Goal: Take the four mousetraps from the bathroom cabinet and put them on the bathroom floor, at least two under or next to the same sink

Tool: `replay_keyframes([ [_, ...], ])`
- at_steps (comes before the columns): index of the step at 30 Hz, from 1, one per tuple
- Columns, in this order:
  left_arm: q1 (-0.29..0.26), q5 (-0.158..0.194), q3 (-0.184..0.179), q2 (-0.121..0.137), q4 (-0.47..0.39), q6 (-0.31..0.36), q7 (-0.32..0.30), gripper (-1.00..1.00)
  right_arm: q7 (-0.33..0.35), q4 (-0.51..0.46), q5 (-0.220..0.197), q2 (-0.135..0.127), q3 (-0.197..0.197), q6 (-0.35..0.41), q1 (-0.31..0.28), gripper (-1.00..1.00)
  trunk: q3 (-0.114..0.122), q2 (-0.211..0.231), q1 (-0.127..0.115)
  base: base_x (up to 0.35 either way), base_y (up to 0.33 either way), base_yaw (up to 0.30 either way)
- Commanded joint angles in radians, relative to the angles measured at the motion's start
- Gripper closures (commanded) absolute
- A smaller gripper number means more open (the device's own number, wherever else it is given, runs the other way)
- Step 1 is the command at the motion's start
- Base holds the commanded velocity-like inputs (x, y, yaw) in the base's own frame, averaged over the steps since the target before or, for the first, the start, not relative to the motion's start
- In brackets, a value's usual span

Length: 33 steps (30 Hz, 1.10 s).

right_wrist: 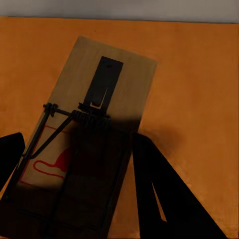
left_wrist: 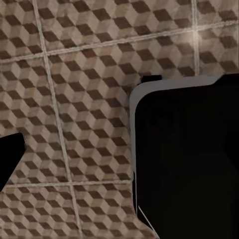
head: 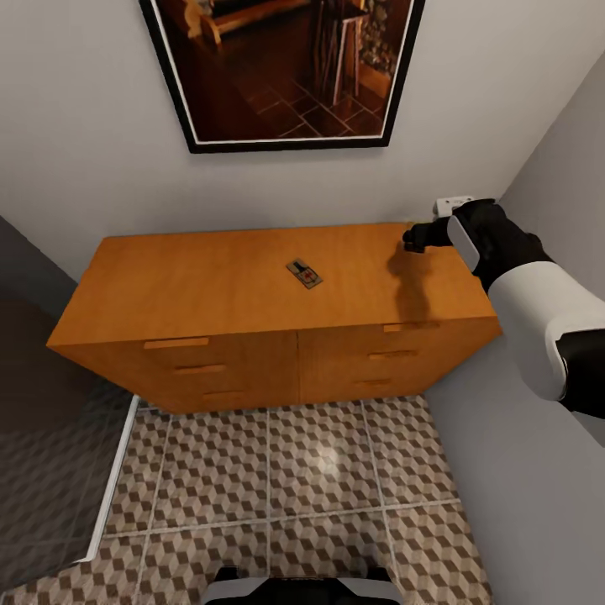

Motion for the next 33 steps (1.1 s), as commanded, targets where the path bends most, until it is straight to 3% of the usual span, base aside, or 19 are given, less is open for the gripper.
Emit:
replay_keyframes([
  [1, -0.002, -0.001, -0.008, 0.000, 0.004, -0.006, 0.006, -1.00, -0.004, -0.001, -0.012, -0.002, 0.008, 0.004, -0.001, 1.00, -0.001, -0.002, 0.000, -0.229, 0.207, 0.000],
  [33, -0.002, -0.001, -0.008, -0.001, 0.004, -0.006, 0.006, -1.00, -0.008, 0.004, -0.011, -0.003, 0.009, 0.003, -0.001, 1.00, -0.001, -0.002, 0.000, -0.297, 0.117, 0.000],
])
